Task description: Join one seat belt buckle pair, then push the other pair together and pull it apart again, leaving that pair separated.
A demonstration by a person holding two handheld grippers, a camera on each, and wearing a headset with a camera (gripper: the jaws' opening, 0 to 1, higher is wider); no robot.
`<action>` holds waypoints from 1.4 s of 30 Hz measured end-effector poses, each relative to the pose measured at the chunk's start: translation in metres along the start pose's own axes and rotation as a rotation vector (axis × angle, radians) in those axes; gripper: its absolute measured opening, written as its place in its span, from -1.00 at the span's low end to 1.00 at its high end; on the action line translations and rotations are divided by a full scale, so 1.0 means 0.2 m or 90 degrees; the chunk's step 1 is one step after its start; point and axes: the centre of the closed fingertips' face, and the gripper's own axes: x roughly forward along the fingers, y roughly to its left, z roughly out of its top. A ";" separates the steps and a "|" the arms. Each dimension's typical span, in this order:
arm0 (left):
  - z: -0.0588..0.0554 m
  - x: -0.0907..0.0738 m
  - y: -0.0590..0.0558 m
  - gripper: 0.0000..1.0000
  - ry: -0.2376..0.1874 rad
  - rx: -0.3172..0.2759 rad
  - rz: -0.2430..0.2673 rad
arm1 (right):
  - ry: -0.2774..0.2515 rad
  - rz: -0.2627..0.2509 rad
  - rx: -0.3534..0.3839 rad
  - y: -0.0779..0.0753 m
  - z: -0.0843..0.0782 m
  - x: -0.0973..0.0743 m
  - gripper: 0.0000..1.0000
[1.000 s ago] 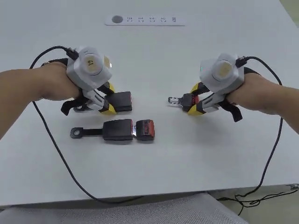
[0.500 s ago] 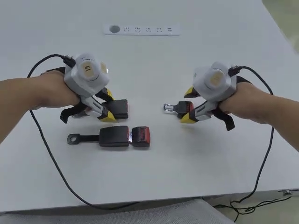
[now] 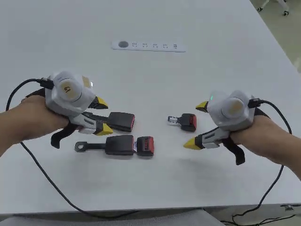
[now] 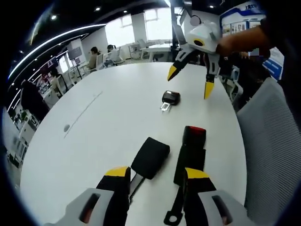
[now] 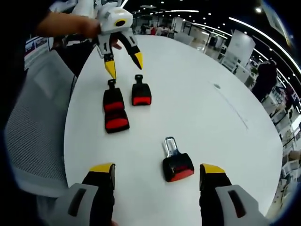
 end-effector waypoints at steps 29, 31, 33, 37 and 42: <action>-0.29 -0.47 -0.20 1.00 -0.063 -0.205 0.174 | -0.062 -0.105 0.120 0.21 -0.07 -0.25 1.00; -0.30 -0.46 -0.22 1.00 -0.060 -0.207 0.176 | -0.066 -0.101 0.131 0.22 -0.07 -0.25 1.00; -0.29 -0.46 -0.24 1.00 -0.063 -0.206 0.178 | -0.071 -0.101 0.137 0.23 -0.07 -0.25 1.00; -0.31 -0.47 -0.27 1.00 -0.063 -0.216 0.180 | -0.085 -0.103 0.160 0.25 -0.05 -0.26 1.00; -0.32 -0.49 -0.31 0.96 -0.063 -0.228 0.178 | -0.093 -0.105 0.171 0.26 -0.03 -0.28 1.00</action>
